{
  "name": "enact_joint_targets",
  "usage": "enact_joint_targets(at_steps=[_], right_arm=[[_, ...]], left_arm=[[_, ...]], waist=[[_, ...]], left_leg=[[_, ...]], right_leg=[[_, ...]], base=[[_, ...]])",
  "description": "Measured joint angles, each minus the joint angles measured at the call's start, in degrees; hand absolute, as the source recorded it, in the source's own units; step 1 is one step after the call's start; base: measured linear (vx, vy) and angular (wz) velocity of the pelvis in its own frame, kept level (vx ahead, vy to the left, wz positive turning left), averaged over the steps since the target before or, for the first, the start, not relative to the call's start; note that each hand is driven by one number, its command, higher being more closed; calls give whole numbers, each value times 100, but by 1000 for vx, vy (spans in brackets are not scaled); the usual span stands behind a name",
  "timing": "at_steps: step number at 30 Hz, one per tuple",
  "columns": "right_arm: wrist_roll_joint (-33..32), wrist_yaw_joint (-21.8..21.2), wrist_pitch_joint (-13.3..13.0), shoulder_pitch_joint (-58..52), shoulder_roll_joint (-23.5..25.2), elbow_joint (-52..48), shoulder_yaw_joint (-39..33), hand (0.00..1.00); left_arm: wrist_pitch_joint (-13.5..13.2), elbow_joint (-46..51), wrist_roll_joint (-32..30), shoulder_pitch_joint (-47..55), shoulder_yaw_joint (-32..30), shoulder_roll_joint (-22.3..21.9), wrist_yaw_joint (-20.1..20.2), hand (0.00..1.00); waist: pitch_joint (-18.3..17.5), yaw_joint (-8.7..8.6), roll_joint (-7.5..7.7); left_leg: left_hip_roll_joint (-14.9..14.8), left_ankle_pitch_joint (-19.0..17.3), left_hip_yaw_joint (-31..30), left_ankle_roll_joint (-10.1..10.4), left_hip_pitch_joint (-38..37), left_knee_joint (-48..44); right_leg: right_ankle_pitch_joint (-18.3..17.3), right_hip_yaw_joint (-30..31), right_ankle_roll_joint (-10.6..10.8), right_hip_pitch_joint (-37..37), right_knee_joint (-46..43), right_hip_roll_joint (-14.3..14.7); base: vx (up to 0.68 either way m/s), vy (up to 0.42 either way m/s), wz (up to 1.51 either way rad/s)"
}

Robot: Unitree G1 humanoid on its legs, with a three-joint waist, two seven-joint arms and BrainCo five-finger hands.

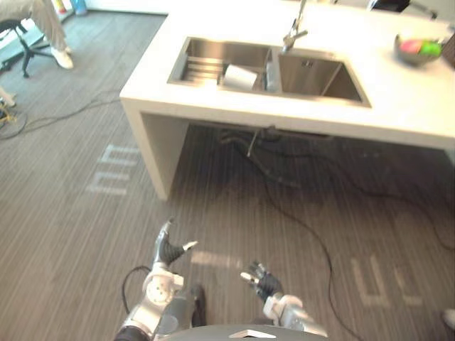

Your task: Walk over to the sink, pick up the cup, carry it to the dishwasher, place the cup inside the dishwasher, then close the dishwasher door

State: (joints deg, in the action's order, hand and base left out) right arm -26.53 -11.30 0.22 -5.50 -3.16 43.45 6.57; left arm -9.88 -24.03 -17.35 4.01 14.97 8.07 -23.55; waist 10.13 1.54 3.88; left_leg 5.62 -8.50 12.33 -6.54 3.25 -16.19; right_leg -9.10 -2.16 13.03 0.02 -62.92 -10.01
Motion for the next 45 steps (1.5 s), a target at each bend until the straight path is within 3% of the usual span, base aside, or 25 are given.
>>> enact_joint_targets(at_steps=[1, 4, 6, 8, 9, 11, 13, 14, 15, 16, 17, 18, 19, 21, 22, 24, 27, 28, 29, 31, 32, 36, 37, 40, 45], right_arm=[[0, 18, -7, -5, -29, 2, 3, 0], [-14, 138, -54, -9, -60, -111, 9, 0], [-13, 223, -47, -40, -66, -285, 6, 0], [-11, 336, -26, -92, -91, -531, -11, 0], [-14, 420, -11, -146, -131, -713, -14, 0], [-24, 432, -5, -330, -177, -1018, -14, 0], [-19, 419, 20, -541, -144, -1290, -16, 0], [-19, 402, 82, -579, -197, -1463, -42, 0], [-19, 394, 153, -652, -216, -1559, -122, 0], [-10, 382, 210, -667, -220, -1594, -131, 0], [0, 361, 381, -654, -276, -1739, -158, 0], [42, 315, 528, -623, -294, -1774, -200, 0], [129, 272, 703, -580, -303, -1770, -230, 0], [227, 239, 928, -552, -330, -1829, -253, 0], [232, 188, 1037, -544, -375, -1790, -252, 0], [254, 147, 1169, -546, -456, -1647, -228, 0], [347, 121, 1255, -410, -531, -1244, -215, 0], [468, 40, 1263, -325, -639, -940, -203, 0], [508, 10, 1264, -287, -700, -825, -201, 0], [620, 6, 1268, -258, -924, -476, -188, 0], [585, 21, 1256, -237, -917, -383, -222, 0], [545, 55, 1190, -209, -708, -258, -219, 0], [544, 58, 1194, -211, -681, -218, -219, 0], [534, 77, 1209, -207, -638, -196, -208, 0], [270, 201, 1088, -173, -672, -78, -119, 0]], left_arm=[[-3, 406, -228, -10, -23, 98, -34, 0], [0, 1307, -576, -341, -15, 394, -3, 0], [31, 1850, -604, -642, -5, 549, 159, 0], [73, 2422, -605, -970, 93, 684, 320, 0], [87, 2803, -626, -1138, 166, 806, 417, 0], [167, 3288, -665, -1279, 287, 917, 443, 0], [258, 3643, -839, -1296, 372, 912, 442, 0], [259, 3745, -1036, -1273, 459, 798, 441, 0], [257, 3836, -1204, -1275, 641, 737, 482, 0], [256, 3936, -1254, -1275, 678, 724, 523, 0], [257, 4093, -1320, -1284, 695, 653, 563, 0], [261, 4149, -1320, -1361, 753, 646, 628, 0], [300, 4144, -1321, -1400, 774, 640, 725, 0], [449, 4110, -1320, -1478, 774, 607, 896, 0], [532, 4070, -1318, -1556, 769, 609, 994, 0], [639, 4030, -1319, -1630, 729, 661, 1083, 0], [752, 3993, -1324, -1794, 653, 944, 1293, 0], [868, 3843, -1398, -1975, 648, 1145, 1421, 0], [939, 3774, -1435, -2052, 646, 1214, 1458, 0], [1157, 3457, -1443, -2301, 584, 1400, 1650, 0], [1208, 3371, -1444, -2328, 540, 1434, 1689, 0], [1546, 2631, -1437, -2779, 509, 1944, 1970, 0], [1579, 2535, -1439, -2825, 509, 2016, 2040, 0], [1594, 2058, -1441, -3049, 515, 2236, 2286, 0], [1239, 1641, -1557, -3341, 499, 2520, 2539, 0]], waist=[[-51, -46, -75], [-121, -185, -121], [-120, -302, -159], [-47, -338, -306], [16, -334, -438], [5, -335, -537], [-32, -335, -471], [-88, -352, -588], [-235, -399, -799], [-308, -426, -814], [-417, -493, -941], [-498, -562, -1072], [-513, -594, -1097], [-464, -657, -1175], [-452, -660, -1216], [-433, -624, -1152], [-458, -559, -1078], [-479, -516, -1038], [-479, -518, -1038], [-536, -539, -1135], [-568, -555, -1146], [-574, -730, -725], [-578, -747, -699], [-552, -802, -694], [-505, -840, -806]], left_leg=[[26, -51, 18, 25, -324, 220], [5, -48, -105, 55, -868, 586], [-99, -117, -301, 171, -979, 635], [-378, -310, -477, 336, -1019, 490], [-637, -581, -572, 461, -1003, 150], [-944, -1124, -633, 702, -936, -534], [-1119, -1743, -665, 935, -1097, -1110], [-1383, -2045, -654, 1144, -1288, -1344], [-1588, -2161, -642, 1260, -1411, -1253], [-1659, -2174, -601, 1292, -1525, -1122], [-1836, -2122, -519, 1347, -1752, -882], [-2016, -1781, -483, 1235, -1588, -1324], [-2122, -1403, -464, 1001, -1293, -1945], [-2537, -371, -437, 771, -680, -3215], [-2716, -322, -405, 807, -385, -3853], [-2655, -582, -149, 828, -251, -3854], [-2243, -780, 221, 894, -224, -1923], [-1832, -497, 129, 1069, -259, -395], [-1701, -262, 61, 1125, -258, 60], [-1511, 1221, -110, 1316, -284, 1057], [-1507, 1141, -19, 1213, -385, 1194], [-1139, 1258, 125, 1123, -655, 1751], [-1105, 1258, 130, 1123, -662, 1751], [-999, 1257, 66, 1123, -828, 1770], [-1066, 1347, -51, 1101, -944, 2065]], right_leg=[[-170, -369, -605, -339, -472, -151], [-675, -789, -1004, -1037, 261, -217], [-842, -924, -1060, -1381, 1515, -198], [-486, -969, -1097, -1462, 3319, -51], [-29, -874, -1036, -1405, 4454, 85], [385, -501, -874, -1374, 5314, 196], [458, -312, -918, -1268, 5180, 84], [894, -436, -860, -1337, 4615, 187], [939, -495, -876, -1561, 4041, 286], [936, -495, -874, -1656, 3794, 353], [616, -559, -965, -1748, 3426, 524], [405, -652, -1081, -1784, 3295, 640], [320, -671, -1164, -1708, 3322, 693], [222, -808, -1277, -1247, 3715, 897], [206, -842, -1344, -788, 4084, 1033], [237, -875, -1417, -96, 4627, 1049], [261, -866, -1401, 385, 5168, 928], [337, -794, -1337, 392, 5258, 795], [339, -765, -1312, 389, 5285, 761], [262, -617, -1162, 389, 5298, 809], [226, -589, -1114, 395, 5298, 814], [135, -487, -953, 417, 5397, 498], [147, -490, -933, 441, 5427, 464], [173, -529, -896, 700, 5567, 373], [172, -757, -896, 764, 5652, 466]], base=[[370, 77, -28], [357, 20, 12], [364, -124, 53], [357, -170, 48], [256, -161, 28], [341, -295, 23], [392, -414, 12], [444, -474, 0], [439, -462, -5], [430, -414, -7], [452, -371, -16], [527, -461, -21], [494, -461, -16], [376, -342, 5], [393, -239, 19], [420, -209, 12], [331, -85, -8], [277, -7, -21], [328, 43, -27], [297, 115, -32], [291, 145, -30], [173, 116, -6], [116, 83, 3], [70, 32, 13], [-48, -30, 12]])
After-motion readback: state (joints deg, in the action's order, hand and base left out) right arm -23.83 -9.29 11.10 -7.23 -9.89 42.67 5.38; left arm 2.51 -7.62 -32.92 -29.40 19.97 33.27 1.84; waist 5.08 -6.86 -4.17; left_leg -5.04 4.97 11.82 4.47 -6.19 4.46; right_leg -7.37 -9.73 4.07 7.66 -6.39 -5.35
